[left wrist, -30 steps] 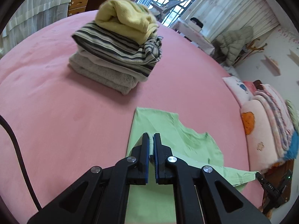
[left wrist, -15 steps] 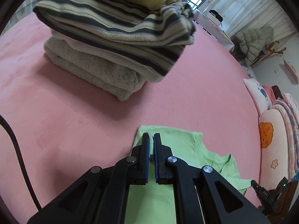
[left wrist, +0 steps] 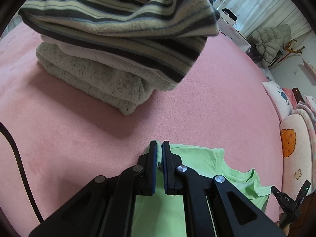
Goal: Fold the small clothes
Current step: 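Lower the hem onto the collar and open both tools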
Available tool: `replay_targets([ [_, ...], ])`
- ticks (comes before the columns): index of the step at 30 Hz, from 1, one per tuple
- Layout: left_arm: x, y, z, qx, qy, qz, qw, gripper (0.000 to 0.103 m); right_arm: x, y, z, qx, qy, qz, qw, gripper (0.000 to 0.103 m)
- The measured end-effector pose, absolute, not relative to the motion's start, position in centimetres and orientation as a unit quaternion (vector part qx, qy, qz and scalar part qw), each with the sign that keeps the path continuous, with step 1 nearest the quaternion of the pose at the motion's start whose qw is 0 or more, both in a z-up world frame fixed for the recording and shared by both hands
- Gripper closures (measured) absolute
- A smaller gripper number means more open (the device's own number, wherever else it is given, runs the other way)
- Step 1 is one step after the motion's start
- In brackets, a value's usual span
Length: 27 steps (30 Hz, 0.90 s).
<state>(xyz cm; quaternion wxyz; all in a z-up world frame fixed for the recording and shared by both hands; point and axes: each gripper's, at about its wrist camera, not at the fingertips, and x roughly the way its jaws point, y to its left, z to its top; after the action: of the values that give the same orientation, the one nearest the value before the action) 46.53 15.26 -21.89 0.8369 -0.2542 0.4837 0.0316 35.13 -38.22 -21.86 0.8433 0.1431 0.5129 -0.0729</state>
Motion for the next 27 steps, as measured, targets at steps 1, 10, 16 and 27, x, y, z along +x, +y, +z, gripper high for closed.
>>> replay_targets([
  [1,46.6,15.0,-21.9,-0.249,0.484,0.034,0.838,0.099,35.4,-38.1,-22.1,0.140,0.516,-0.076,0.842,0.099],
  [10,45.6,13.2,-19.8,-0.209,0.453,0.034,0.866,0.057,35.4,-37.1,-21.4,0.140,0.490,-0.080,0.857,0.067],
  [16,43.8,12.3,-17.5,-0.188,0.421,0.020,0.887,0.057,34.0,-36.2,-19.6,0.127,0.458,-0.066,0.877,0.066],
  [27,40.8,10.4,-15.2,-0.151,0.421,-0.031,0.894,0.048,32.1,-33.9,-19.0,0.044,0.477,-0.023,0.877,0.068],
])
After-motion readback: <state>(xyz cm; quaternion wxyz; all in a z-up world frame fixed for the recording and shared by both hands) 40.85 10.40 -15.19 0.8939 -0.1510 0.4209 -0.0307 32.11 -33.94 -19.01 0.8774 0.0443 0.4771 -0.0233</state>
